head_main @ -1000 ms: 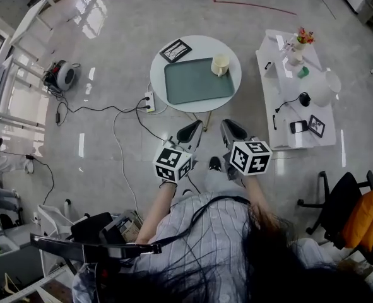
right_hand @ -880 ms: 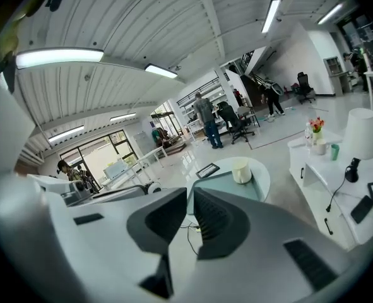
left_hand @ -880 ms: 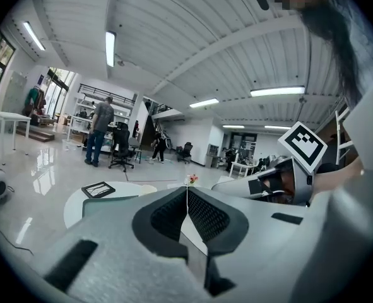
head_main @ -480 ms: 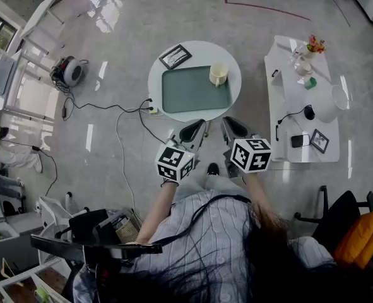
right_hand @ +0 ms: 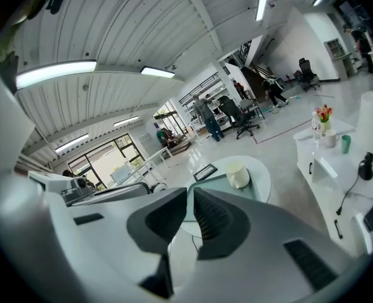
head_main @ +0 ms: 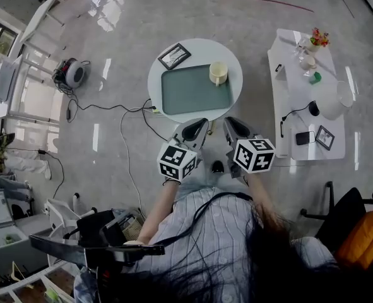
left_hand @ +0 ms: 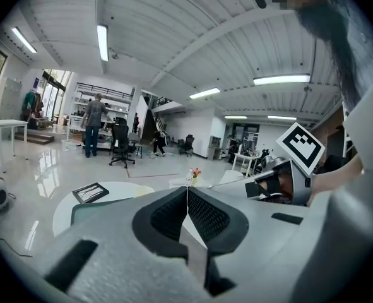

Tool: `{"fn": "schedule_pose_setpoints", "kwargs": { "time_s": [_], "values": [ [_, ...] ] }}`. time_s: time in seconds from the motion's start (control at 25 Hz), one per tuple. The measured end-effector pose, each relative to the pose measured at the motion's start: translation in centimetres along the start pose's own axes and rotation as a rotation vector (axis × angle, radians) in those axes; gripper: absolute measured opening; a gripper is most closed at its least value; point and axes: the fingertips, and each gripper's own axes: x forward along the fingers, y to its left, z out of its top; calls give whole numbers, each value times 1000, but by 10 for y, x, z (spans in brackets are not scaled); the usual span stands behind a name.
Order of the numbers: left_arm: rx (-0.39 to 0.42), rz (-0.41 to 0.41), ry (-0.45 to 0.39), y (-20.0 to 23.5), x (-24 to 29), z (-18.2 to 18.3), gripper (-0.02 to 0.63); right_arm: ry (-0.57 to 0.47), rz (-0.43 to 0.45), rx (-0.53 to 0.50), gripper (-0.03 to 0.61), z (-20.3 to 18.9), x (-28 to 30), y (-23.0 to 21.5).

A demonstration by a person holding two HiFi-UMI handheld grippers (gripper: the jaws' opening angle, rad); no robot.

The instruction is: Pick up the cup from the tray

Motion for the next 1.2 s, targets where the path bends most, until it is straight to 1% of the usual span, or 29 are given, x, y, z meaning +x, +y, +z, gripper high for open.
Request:
{"fn": "schedule_pose_setpoints", "kwargs": {
  "time_s": [0.24,0.6,0.68,0.84,1.08,1.2],
  "values": [
    [14,-30,14,20,27,3,14,0,-30,2,49,10,25,-19],
    [32,-90,60,84,71,14,14,18,-85,-8,49,29,93,-42],
    [34,-107,71,96,82,17,14,24,-100,11,51,33,108,-50],
    [25,-137,86,118,103,20,14,31,-103,69,51,38,135,-66],
    [16,-175,103,142,123,26,14,64,-150,65,55,42,164,-82],
    [13,-189,116,152,131,25,14,103,-166,63,74,37,179,-88]
  ]
}}
